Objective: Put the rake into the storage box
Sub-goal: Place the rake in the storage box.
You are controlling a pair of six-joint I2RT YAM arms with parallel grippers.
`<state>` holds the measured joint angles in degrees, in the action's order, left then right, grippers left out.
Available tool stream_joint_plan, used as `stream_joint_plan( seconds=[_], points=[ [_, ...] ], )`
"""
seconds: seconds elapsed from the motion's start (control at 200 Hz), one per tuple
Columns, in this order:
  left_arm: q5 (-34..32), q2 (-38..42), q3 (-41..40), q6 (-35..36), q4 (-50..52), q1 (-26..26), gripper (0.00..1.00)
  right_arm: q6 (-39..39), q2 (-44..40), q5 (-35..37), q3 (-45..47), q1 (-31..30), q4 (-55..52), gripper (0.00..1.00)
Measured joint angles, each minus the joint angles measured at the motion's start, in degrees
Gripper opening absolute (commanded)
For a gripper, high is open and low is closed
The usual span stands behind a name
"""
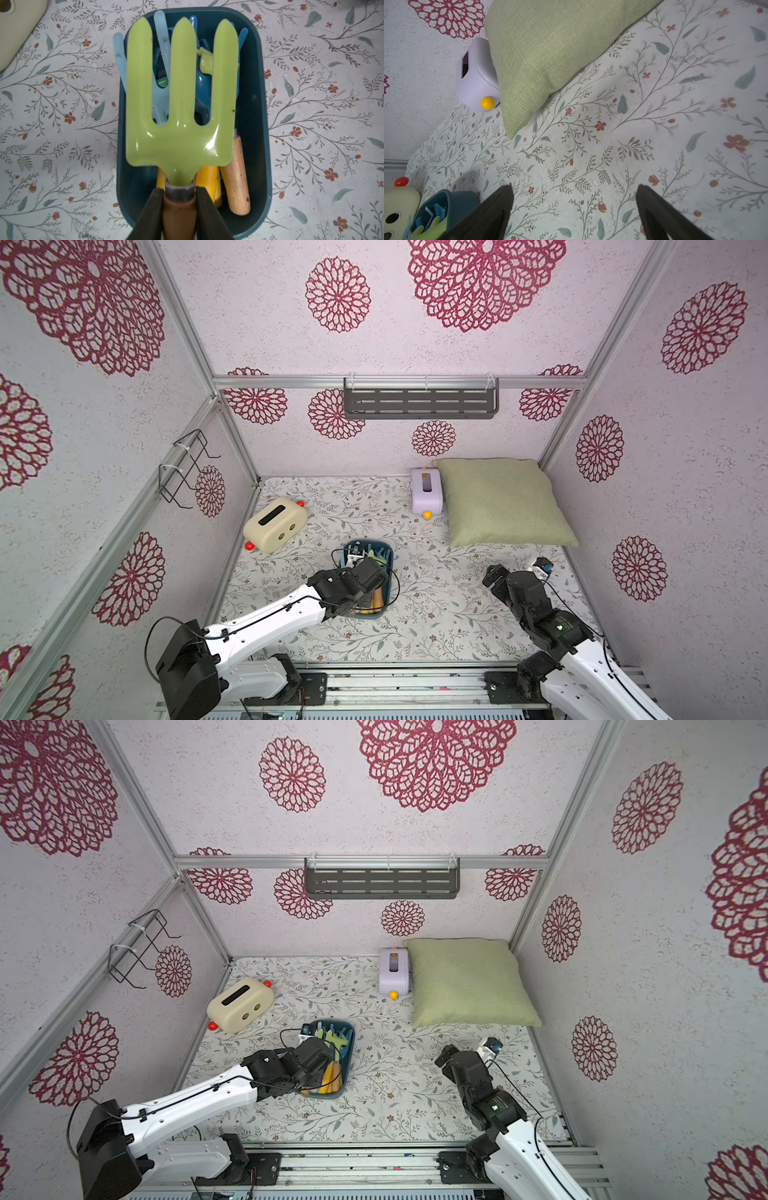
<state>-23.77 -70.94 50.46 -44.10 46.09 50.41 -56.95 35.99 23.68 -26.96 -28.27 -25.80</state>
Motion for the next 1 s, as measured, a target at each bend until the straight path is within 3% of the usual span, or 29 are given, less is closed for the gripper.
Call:
stream_joint_plan(
  seconds=[0.205, 0.52, 0.625, 0.7, 0.845, 1.001],
  points=[
    [2.4, -0.2, -1.7, 2.4, -3.0, -2.8, 0.15, 3.8, 0.0, -5.4, 1.3, 0.0, 5.4, 0.99],
    [5.0, -4.1, -3.1, 5.1, -9.7, -6.8, 0.17, 11.3, -0.5, -24.4, 6.9, 0.0, 20.0, 0.99],
    [5.9, -6.1, -3.3, 5.6, -11.7, -7.5, 0.38, 12.6, 0.9, -31.5, 8.0, 0.0, 25.8, 0.99],
    [6.7, -6.6, -3.3, 5.8, -12.7, -7.6, 0.48, 13.1, 2.3, -36.5, 9.0, 0.0, 30.4, 0.99],
    [8.2, -6.0, -3.2, 5.1, -13.4, -7.7, 0.57, 13.9, 5.9, -43.5, 10.0, -1.1, 37.2, 0.99],
    [9.0, -1.8, -3.0, 4.1, -13.1, -7.7, 0.67, 15.6, 9.0, -46.0, 9.9, -4.7, 41.1, 0.99]
  ],
)
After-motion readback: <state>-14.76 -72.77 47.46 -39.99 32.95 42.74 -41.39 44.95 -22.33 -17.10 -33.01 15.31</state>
